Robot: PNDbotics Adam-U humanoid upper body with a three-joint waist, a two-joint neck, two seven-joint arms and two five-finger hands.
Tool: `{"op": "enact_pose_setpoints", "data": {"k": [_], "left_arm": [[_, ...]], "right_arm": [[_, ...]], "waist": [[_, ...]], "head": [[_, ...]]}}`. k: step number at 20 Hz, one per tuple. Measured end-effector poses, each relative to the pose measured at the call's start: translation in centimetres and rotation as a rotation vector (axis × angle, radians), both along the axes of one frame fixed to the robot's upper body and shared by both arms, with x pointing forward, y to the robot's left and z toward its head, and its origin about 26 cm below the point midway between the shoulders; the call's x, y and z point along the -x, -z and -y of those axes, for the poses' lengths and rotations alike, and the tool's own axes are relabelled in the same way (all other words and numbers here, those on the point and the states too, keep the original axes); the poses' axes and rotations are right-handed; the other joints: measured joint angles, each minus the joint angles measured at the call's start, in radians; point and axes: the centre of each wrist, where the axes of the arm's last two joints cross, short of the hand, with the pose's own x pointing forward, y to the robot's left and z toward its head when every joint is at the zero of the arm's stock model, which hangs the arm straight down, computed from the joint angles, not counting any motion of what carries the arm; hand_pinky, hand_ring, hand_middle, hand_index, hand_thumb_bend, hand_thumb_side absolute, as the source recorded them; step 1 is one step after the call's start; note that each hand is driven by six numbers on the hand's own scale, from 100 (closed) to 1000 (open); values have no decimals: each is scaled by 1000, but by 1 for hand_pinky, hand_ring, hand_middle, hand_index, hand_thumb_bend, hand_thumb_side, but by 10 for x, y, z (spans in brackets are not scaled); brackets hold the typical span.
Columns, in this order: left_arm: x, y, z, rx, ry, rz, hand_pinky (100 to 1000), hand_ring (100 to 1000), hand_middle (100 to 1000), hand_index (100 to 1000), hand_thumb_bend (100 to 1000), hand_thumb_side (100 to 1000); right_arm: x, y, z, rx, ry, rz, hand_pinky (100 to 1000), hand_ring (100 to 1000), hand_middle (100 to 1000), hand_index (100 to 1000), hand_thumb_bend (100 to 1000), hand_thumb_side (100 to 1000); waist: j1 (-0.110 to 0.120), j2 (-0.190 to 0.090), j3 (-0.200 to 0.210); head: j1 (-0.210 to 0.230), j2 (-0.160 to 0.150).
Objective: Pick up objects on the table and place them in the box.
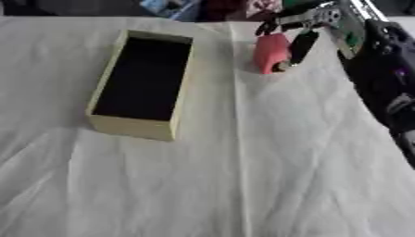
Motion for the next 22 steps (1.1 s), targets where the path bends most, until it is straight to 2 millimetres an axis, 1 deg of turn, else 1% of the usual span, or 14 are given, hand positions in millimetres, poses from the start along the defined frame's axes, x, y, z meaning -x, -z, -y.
{"op": "enact_pose_setpoints", "data": {"k": [1, 2, 3, 4, 5, 6, 7, 8, 19, 22], "left_arm": [[0, 0, 0, 0, 0, 0, 571, 543, 526, 678, 100, 122], [0, 0, 0, 0, 0, 0, 571, 543, 526, 678, 100, 122], [0, 0, 0, -1, 1, 1, 571, 543, 526, 678, 100, 122], [0, 0, 0, -1, 1, 1, 571, 543, 526, 678, 100, 121], [0, 0, 0, -1, 1, 1, 571, 543, 526, 678, 100, 121], [0, 0, 0, -1, 1, 1, 571, 543, 526, 678, 100, 122], [0, 0, 0, -1, 1, 1, 572, 543, 526, 678, 100, 122], [0, 0, 0, -1, 1, 1, 572, 543, 525, 678, 100, 123], [0, 0, 0, -3, 5, -4, 573, 544, 526, 679, 100, 124], [0, 0, 0, -4, 6, -5, 574, 545, 526, 679, 100, 120]], "right_arm": [[0, 0, -1, 5, 4, -2, 911, 975, 810, 943, 349, 173], [0, 1, -1, 10, 9, -5, 906, 966, 802, 936, 317, 138], [-1, 2, 0, 13, 13, -7, 905, 963, 801, 934, 304, 118], [-1, 2, 0, 15, 14, -7, 901, 957, 796, 923, 256, 100], [-1, 2, -1, 16, 15, -7, 900, 957, 795, 920, 244, 100], [-1, 2, 0, 15, 15, -7, 897, 950, 788, 902, 175, 100], [-1, 3, 0, 13, 15, -8, 895, 947, 785, 893, 154, 100], [-1, 3, -1, 12, 15, -9, 890, 939, 777, 875, 107, 100], [-2, 6, -2, -16, -5, 29, 852, 876, 701, 802, 100, 100], [-1, 7, -2, -32, -19, 43, 829, 852, 644, 757, 100, 100]], "waist": [[0, 0, 1], [0, 0, 2], [0, 1, 3], [0, 2, 3], [0, 2, 3], [-1, 2, 3], [-1, 2, 3], [-2, 2, 3], [-2, 2, 3], [-2, 2, 1]], "head": [[0, -2], [-1, -4], [-2, -5], [-2, -5], [-2, -5], [-2, -5], [-2, -5], [-3, -5], [-5, -5], [-5, -5]]}}
